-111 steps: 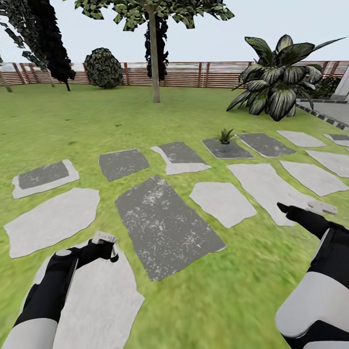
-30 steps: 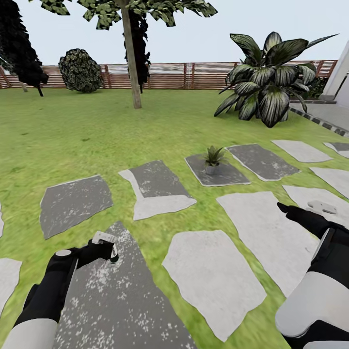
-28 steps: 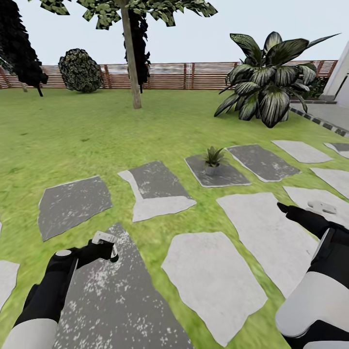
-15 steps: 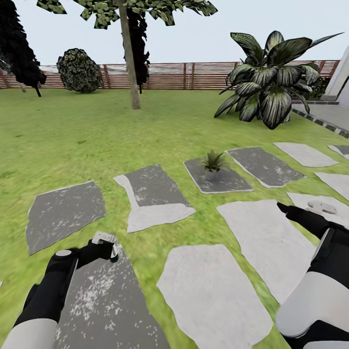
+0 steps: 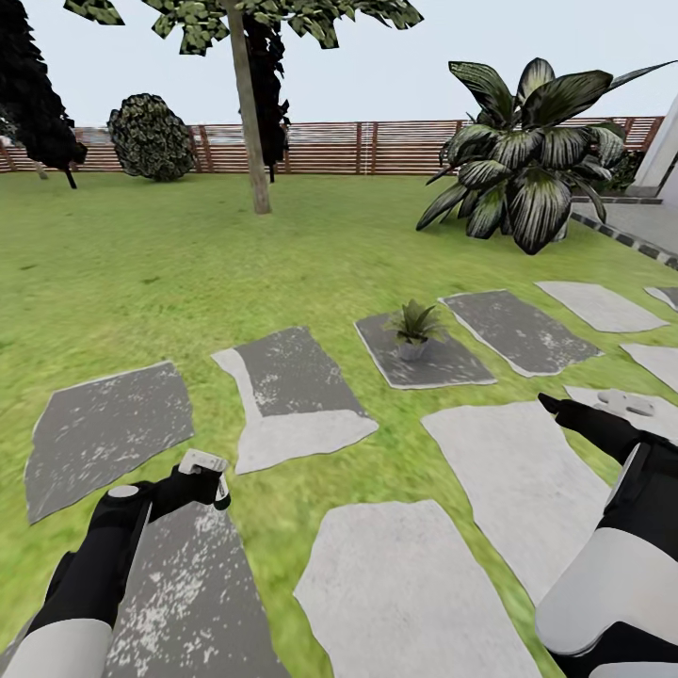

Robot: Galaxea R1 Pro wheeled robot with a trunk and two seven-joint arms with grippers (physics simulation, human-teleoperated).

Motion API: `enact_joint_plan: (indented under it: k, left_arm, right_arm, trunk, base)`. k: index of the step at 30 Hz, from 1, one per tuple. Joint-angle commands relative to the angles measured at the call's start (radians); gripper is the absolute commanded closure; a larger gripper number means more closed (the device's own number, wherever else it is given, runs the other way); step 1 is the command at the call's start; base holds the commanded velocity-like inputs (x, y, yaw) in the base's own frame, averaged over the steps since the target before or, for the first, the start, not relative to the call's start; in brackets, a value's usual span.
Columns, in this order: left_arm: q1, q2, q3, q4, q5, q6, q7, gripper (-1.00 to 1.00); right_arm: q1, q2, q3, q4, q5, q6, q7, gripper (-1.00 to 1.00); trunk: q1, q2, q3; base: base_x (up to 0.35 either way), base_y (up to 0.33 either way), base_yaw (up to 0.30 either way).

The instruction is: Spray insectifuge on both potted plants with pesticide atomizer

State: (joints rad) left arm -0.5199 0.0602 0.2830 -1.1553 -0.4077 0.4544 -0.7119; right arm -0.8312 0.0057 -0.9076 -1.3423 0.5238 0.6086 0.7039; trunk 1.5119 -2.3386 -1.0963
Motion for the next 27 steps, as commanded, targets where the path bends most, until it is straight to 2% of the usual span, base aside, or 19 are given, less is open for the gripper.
enact_joint_plan:
  k: [1,6,27]
  left_arm:
    - [0.0,0.0,0.001,-0.001,-0.006,0.004,-0.008,1.0]
    - [0.0,0.0,0.001,-0.001,-0.005,0.004,-0.008,1.0]
    - [0.0,-0.002,0.001,-0.002,-0.005,0.004,-0.011,1.0]
  right_arm:
    - [-0.001,0.001,-0.003,-0.001,0.01,0.002,0.011,-1.0]
    - [-0.001,0.0,-0.003,-0.001,0.01,0.002,0.011,-1.0]
    - [-0.001,0.001,-0.002,-0.001,0.01,0.001,0.01,-1.0]
  trunk:
    - [0.0,0.0,-0.001]
    - [0.0,0.0,-0.001]
    - [-0.081,0.147,0.065]
  base:
    - [0.019,-0.003,0.0]
    - [0.006,-0.001,0.0]
    - [0.0,0.0,0.0]
